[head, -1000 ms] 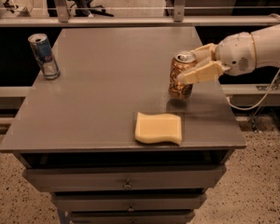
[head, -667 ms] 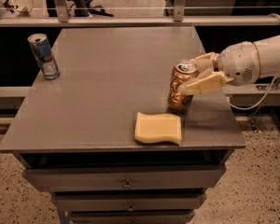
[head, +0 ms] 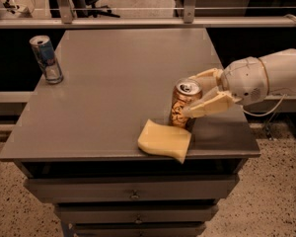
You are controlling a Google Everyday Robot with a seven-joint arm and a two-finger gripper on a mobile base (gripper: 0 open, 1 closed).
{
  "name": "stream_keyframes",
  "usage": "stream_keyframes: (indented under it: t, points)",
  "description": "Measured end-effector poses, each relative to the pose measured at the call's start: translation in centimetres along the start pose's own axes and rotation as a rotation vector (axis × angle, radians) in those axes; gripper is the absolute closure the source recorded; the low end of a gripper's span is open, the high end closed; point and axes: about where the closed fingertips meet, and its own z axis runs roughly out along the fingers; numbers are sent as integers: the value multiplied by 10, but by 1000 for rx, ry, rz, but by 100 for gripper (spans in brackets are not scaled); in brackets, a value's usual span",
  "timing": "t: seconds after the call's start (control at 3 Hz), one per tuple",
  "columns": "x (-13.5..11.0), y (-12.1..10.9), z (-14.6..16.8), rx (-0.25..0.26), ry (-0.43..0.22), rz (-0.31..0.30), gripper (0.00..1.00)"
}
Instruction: Move orange can near sponge
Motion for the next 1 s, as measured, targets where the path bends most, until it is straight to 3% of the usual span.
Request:
stream_keyframes:
  t: [0.67,1.0]
  points:
    - [1,13,11,-28,11,-35,13]
    - [2,14,11,-26,23,-42,0]
